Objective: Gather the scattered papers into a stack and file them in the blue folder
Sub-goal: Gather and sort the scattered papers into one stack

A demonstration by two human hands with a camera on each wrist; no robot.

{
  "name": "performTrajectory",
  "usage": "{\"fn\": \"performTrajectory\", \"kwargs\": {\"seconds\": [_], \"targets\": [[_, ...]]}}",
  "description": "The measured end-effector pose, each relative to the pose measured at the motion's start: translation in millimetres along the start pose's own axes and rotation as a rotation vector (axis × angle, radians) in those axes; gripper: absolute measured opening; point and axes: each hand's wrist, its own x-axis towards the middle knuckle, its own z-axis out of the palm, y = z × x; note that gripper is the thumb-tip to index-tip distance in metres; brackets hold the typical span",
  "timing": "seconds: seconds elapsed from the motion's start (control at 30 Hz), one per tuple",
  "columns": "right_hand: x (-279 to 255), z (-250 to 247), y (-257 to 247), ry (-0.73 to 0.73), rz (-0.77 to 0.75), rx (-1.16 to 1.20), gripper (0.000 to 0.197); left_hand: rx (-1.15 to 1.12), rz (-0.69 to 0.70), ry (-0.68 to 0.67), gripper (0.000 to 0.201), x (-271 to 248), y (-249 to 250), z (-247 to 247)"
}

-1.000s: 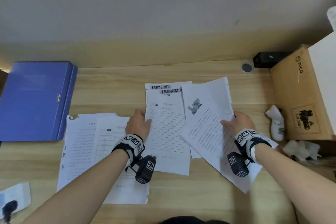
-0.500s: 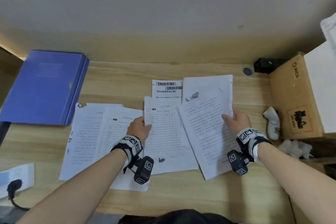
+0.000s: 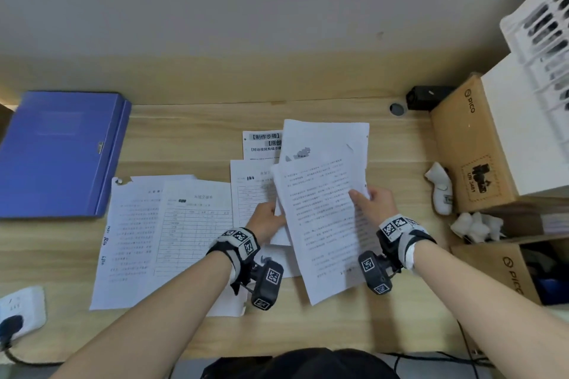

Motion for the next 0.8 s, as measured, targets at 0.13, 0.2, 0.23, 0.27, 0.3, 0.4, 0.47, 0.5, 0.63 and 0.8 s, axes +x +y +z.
{"fn": "performTrajectory", "kwargs": {"seconds": [0.13, 0.2, 0.23, 0.27, 0.3, 0.4, 0.47, 0.5, 0.63, 0.8], "targets": [[-3.0, -2.1, 8.0, -0.055, 0.018, -0.005, 0.027, 0.060, 0.049, 0.059, 0.016, -6.1, -6.7, -15.2], [-3.8, -4.3, 7.3, -0.043, 0.021, -0.033, 0.030, 0.100, 0.034, 0.062, 0.022, -9.1, -7.0, -27.7], [-3.3, -5.6, 6.8, -0.027, 0.027, -0.038, 0.030, 0.118, 0.014, 0.054, 0.027, -11.2, -5.9, -33.1], [-2.1, -6.6, 6.3, -0.007, 0.034, -0.034, 0.030, 0.135, 0.006, 0.051, 0.029, -11.9, -5.4, -37.4], [-1.3, -7.0, 6.2, 0.013, 0.045, -0.022, 0.030, 0.154, -0.009, 0.046, 0.030, -14.5, -3.7, -39.6], [4.3, -3.4, 13.6, 0.039, 0.068, -0.001, 0.031, 0.112, -0.051, 0.006, 0.029, -18.4, -8.8, -35.9], [6.7, 0.6, 20.5, -0.008, 0.109, -0.019, 0.022, 0.005, -0.062, -0.001, 0.027, -20.4, -16.8, -27.2], [6.8, 2.8, 23.1, -0.049, 0.133, -0.031, 0.017, -0.002, -0.065, 0.025, 0.028, -19.4, -22.1, -22.9], [-1.7, 3.9, 26.1, -0.123, 0.194, -0.134, 0.028, 0.114, -0.124, 0.137, 0.024, -12.0, -38.2, -4.7], [-6.1, -5.1, -0.6, 0.149, -0.076, -0.366, 0.070, 0.269, -0.089, 0.177, 0.018, -14.2, -21.1, -8.7]]}}
